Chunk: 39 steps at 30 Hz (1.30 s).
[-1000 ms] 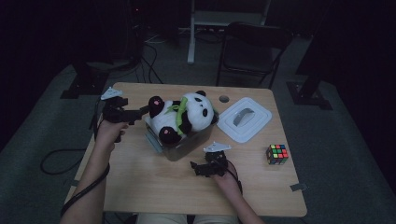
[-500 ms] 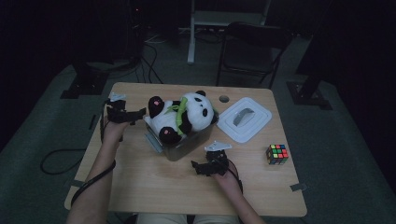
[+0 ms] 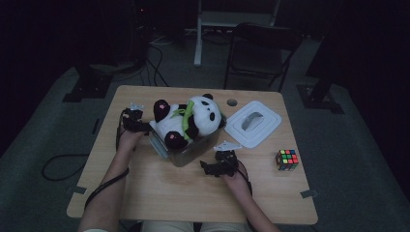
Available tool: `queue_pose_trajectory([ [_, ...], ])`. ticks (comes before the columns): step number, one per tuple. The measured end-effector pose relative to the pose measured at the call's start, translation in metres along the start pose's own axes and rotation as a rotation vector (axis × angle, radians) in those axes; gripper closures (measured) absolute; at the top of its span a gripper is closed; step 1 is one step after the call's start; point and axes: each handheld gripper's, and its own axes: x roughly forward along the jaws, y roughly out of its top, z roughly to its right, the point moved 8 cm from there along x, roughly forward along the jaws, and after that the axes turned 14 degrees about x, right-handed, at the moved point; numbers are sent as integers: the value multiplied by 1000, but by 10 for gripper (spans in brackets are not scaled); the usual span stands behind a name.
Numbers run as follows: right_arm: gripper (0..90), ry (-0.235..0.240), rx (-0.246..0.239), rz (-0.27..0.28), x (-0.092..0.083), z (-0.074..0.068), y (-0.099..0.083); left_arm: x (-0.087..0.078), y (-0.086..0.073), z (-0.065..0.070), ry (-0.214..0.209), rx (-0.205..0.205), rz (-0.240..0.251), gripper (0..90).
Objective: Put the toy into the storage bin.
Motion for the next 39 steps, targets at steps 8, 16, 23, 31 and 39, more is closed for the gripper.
queue_pose_trajectory([
  [8,135,-14,8,3,0,5,-2,-10,-7,7,-16,-2,18,9],
  [16,136,-27,17,7,-2,10,-3,-25,-15,29,-35,26,26,9],
  [23,135,-50,29,2,-8,22,-8,-42,-18,60,-50,72,17,9],
  [31,136,-86,59,29,-28,46,-7,-53,-14,99,-108,125,30,9],
  [39,139,-104,74,58,-41,65,-1,-51,-8,122,-131,160,40,9],
])
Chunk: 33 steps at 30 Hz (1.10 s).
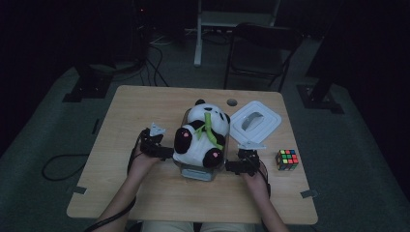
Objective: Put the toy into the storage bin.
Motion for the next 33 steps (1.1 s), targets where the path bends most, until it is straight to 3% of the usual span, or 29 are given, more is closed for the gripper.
queue_pose_trajectory([
  [3,139,-9,5,4,-1,4,4,6,0,-5,13,8,-9,9],
  [8,139,-15,13,16,0,7,11,16,3,-19,33,-23,-16,9],
  [14,140,-6,5,13,3,5,13,19,9,-15,12,-5,-18,8],
  [22,175,12,-21,9,1,-2,12,11,5,-14,26,11,-20,10],
  [25,183,42,-23,12,-1,-8,12,3,0,-12,29,26,-24,11],
  [33,185,77,-36,5,-8,-19,-1,-12,-9,-4,19,42,-13,19],
])
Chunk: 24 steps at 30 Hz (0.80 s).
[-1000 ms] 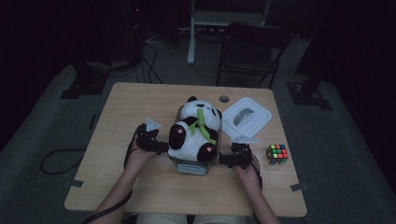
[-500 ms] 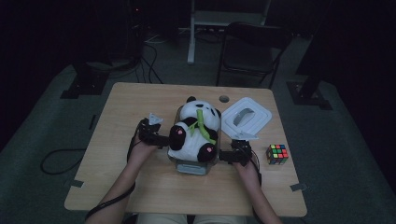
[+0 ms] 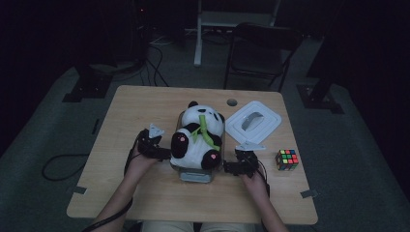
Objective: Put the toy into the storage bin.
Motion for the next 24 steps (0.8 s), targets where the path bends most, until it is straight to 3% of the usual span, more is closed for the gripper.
queue_pose_trajectory([
  [3,164,46,16,-8,-1,0,-4,-3,-4,-1,-20,6,9,19],
  [7,164,46,17,-23,-5,5,-7,-13,-8,-9,-16,-15,32,19],
  [9,164,42,35,-15,-11,6,-6,-21,-6,-13,-15,-31,51,19],
  [11,149,67,65,-6,-18,5,-2,-26,-5,-14,-20,-36,56,19],
  [17,137,73,117,58,-45,0,22,-64,19,-21,-15,-74,116,19],
  [20,137,19,106,98,-58,-4,36,-80,32,-18,-25,-45,144,19],
  [21,137,19,106,98,-58,-4,36,-80,32,-18,-25,-45,144,19],
  [24,135,67,81,119,-76,-20,50,-101,49,-9,-39,19,178,19],
])
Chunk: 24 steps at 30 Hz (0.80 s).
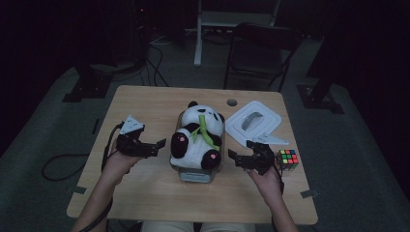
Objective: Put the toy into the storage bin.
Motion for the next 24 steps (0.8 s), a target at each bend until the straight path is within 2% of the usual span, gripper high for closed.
queue_pose_trajectory([
  [3,135,17,-29,12,-9,-14,7,-11,13,11,-31,34,25,19],
  [5,136,31,-31,19,-12,-19,9,-14,18,15,-43,46,35,19],
  [6,147,65,-29,25,-17,-31,13,-17,22,20,-48,64,41,19],
  [7,148,81,-33,31,-20,-36,14,-22,31,29,-68,100,54,19],
  [9,157,126,-38,32,-25,-50,16,-26,40,38,-88,128,69,26],
  [10,157,126,-38,32,-25,-50,16,-26,40,38,-88,128,69,64],
  [11,180,192,-34,17,-29,-64,16,-28,45,43,-97,141,81,66],
  [13,180,233,-35,3,-30,-75,15,-28,55,53,-125,159,95,66],
  [16,213,240,-48,-11,-27,-83,10,-22,59,59,-138,171,81,76],
  [17,213,239,-48,-29,-24,-84,7,-19,59,59,-143,173,71,110],
  [18,216,232,-51,-43,-21,-85,3,-17,59,60,-146,173,71,189],
  [20,263,223,-55,-71,-15,-84,-3,-12,59,62,-159,180,60,193],
  [21,310,220,-57,-75,-13,-84,-4,-10,59,63,-159,185,64,234],
  [23,420,224,-59,-94,-11,-83,-7,-8,59,65,-186,180,69,332],
  [24,520,234,-65,-98,-11,-83,-8,-8,58,66,-195,184,78,406],
])
